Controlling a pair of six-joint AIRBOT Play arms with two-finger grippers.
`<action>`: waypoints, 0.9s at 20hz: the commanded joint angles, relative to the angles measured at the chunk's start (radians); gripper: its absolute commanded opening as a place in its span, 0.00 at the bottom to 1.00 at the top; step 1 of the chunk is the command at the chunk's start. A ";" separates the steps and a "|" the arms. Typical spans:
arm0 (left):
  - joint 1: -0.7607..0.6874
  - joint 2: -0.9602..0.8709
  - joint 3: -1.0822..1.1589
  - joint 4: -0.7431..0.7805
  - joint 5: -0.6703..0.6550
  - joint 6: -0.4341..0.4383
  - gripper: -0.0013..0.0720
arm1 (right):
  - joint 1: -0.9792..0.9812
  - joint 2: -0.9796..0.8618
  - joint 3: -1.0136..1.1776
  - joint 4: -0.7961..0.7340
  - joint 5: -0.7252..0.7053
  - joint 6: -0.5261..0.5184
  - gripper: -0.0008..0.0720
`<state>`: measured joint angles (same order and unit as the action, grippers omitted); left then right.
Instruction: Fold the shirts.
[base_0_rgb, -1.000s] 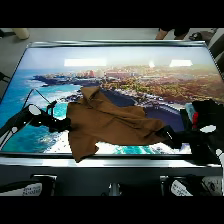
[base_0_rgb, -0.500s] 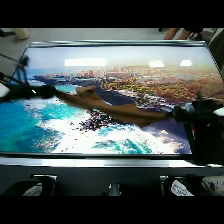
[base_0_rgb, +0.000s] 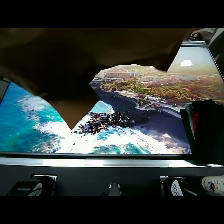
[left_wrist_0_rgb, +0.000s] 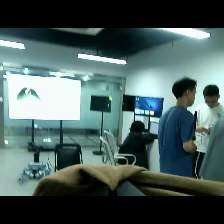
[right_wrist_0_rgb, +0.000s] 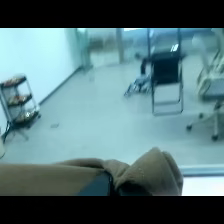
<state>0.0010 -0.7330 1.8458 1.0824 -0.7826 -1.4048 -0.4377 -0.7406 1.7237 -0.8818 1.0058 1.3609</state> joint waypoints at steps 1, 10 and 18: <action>0.000 0.035 0.041 0.056 -0.065 -0.002 0.05 | 0.000 0.076 0.067 -0.100 0.047 0.087 0.05; 0.000 -0.226 0.040 0.306 -0.490 -0.216 0.05 | 0.000 -0.284 0.049 -0.201 0.542 0.134 0.04; -0.048 -0.827 -0.114 0.276 -0.528 -0.171 0.05 | 0.349 -0.847 -0.056 -0.566 0.259 0.234 0.05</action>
<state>-0.0376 -1.3670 1.7634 1.3800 -1.3087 -1.5852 -0.1879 -1.4170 1.6817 -1.3594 1.4544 1.5337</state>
